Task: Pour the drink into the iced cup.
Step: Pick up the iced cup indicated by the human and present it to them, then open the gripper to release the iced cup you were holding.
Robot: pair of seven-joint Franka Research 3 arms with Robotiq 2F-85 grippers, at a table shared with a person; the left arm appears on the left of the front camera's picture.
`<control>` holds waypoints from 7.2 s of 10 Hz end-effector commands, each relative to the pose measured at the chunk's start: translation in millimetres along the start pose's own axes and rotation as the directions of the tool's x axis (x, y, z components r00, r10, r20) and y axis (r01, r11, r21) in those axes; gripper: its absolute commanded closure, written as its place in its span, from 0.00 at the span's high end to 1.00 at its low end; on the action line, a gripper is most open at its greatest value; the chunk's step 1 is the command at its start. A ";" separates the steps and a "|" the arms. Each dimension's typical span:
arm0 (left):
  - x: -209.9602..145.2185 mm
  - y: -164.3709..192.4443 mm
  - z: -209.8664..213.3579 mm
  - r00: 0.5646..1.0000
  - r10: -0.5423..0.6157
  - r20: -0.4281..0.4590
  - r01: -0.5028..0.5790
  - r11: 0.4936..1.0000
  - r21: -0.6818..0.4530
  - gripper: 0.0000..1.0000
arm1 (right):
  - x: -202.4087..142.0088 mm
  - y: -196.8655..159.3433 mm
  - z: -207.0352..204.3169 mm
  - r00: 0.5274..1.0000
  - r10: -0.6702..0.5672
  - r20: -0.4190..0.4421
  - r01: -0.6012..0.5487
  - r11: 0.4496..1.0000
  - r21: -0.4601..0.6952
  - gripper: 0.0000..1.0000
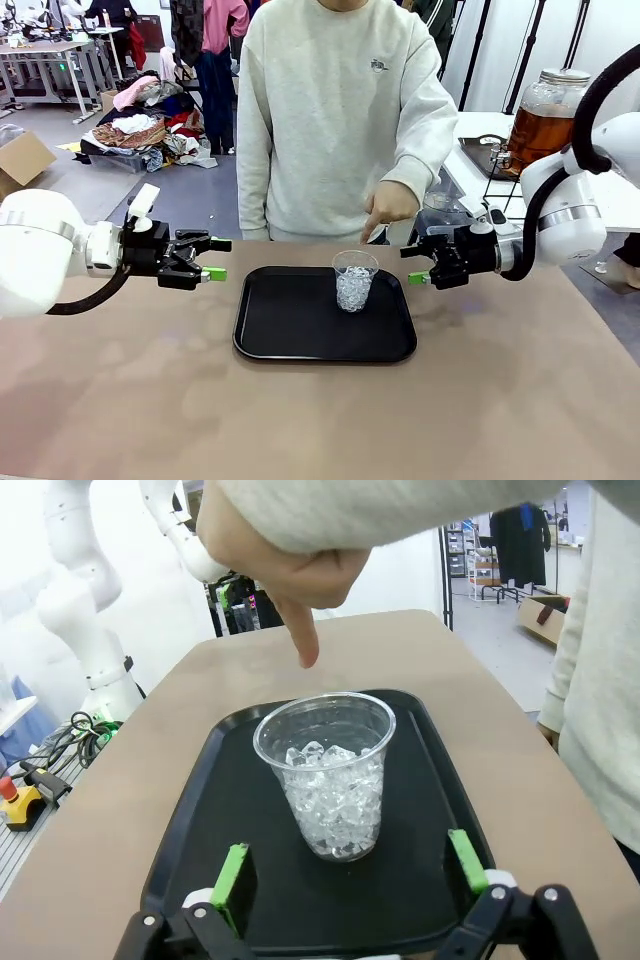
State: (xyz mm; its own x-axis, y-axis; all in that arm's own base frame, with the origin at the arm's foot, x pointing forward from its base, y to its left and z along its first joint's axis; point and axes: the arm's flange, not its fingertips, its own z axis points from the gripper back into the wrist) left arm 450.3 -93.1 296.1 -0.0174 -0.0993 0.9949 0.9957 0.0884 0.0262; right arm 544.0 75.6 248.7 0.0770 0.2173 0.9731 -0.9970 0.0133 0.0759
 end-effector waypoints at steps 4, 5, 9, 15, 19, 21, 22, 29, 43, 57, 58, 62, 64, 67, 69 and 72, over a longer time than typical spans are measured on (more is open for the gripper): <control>1.2 -0.4 0.4 1.000 -0.006 0.002 0.006 1.000 0.000 1.00 | 0.7 1.8 -0.3 1.000 0.000 0.002 0.000 1.000 0.006 1.00; 1.2 -0.4 0.4 1.000 -0.006 0.002 0.006 1.000 0.000 1.00 | -0.4 0.3 0.4 1.000 -0.001 -0.001 0.001 1.000 0.001 1.00; 1.2 -0.4 0.4 1.000 -0.006 0.002 0.006 1.000 0.000 1.00 | -11.9 -9.7 -29.3 0.999 0.020 0.031 -0.020 1.000 -0.005 1.00; 1.2 -0.4 0.4 1.000 -0.006 0.002 0.006 1.000 0.000 1.00 | -22.4 -13.5 -56.4 0.997 0.030 0.073 -0.031 0.999 0.011 1.00; 1.2 -0.4 0.4 1.000 -0.006 0.002 0.006 1.000 0.000 1.00 | -22.7 -11.2 -68.2 0.997 0.020 0.075 -0.024 0.998 0.050 1.00; 1.2 -0.4 0.4 1.000 -0.006 0.002 0.006 1.000 0.000 1.00 | -20.5 -9.9 -71.7 0.997 0.022 0.081 -0.027 0.998 0.061 1.00; 1.2 -0.4 0.4 1.000 -0.006 0.002 0.006 1.000 0.000 1.00 | -20.5 -9.0 -74.2 0.997 0.018 0.080 -0.024 0.997 0.073 1.00; 1.2 -0.4 0.4 1.000 -0.006 0.002 0.006 1.000 0.000 1.00 | -24.3 -3.0 -93.3 0.997 0.017 0.078 -0.025 0.994 0.107 1.00; 1.2 -0.4 0.4 1.000 -0.006 0.002 0.006 1.000 0.000 1.00 | -23.4 -11.2 -134.8 0.995 -0.017 0.101 0.003 0.991 0.136 1.00; 1.2 -0.4 0.4 1.000 -0.006 0.002 0.006 1.000 0.000 1.00 | 20.0 -13.4 -110.7 0.989 -0.028 0.142 0.001 0.983 0.182 0.69; 1.2 -0.4 0.4 1.000 -0.006 0.002 0.006 1.000 0.000 1.00 | 36.6 -15.1 -98.7 0.988 -0.012 0.154 -0.016 0.984 0.179 0.69; 1.2 -0.4 0.4 1.000 -0.006 0.002 0.006 1.000 0.000 1.00 | 89.1 -36.2 -62.9 0.988 -0.021 0.156 -0.008 0.983 0.185 0.69; 1.2 -0.4 0.4 1.000 -0.006 0.002 0.006 1.000 0.000 1.00 | 102.2 -42.0 -52.3 0.990 0.001 0.142 -0.023 0.987 0.158 0.69; 1.2 -0.4 0.4 1.000 -0.006 0.002 0.006 1.000 0.000 1.00 | 97.5 -40.7 -51.6 0.987 0.018 0.161 -0.042 0.989 0.145 0.69; 1.2 -0.4 0.4 1.000 -0.006 0.002 0.006 1.000 0.000 1.00 | 97.5 -40.7 -51.6 0.987 0.018 0.161 -0.042 0.989 0.145 0.69; 1.2 -0.4 0.4 1.000 -0.006 0.002 0.006 1.000 0.000 1.00 | 97.5 -40.7 -51.6 0.987 0.018 0.161 -0.042 0.989 0.145 0.69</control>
State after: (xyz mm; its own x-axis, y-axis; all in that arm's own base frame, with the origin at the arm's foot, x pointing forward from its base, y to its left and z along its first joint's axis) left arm 450.3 -93.1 296.1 -0.0174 -0.0993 0.9949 0.9957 0.0884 0.0262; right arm 591.8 145.4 325.6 0.0636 0.0600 0.9962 -0.9882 -0.1352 0.0712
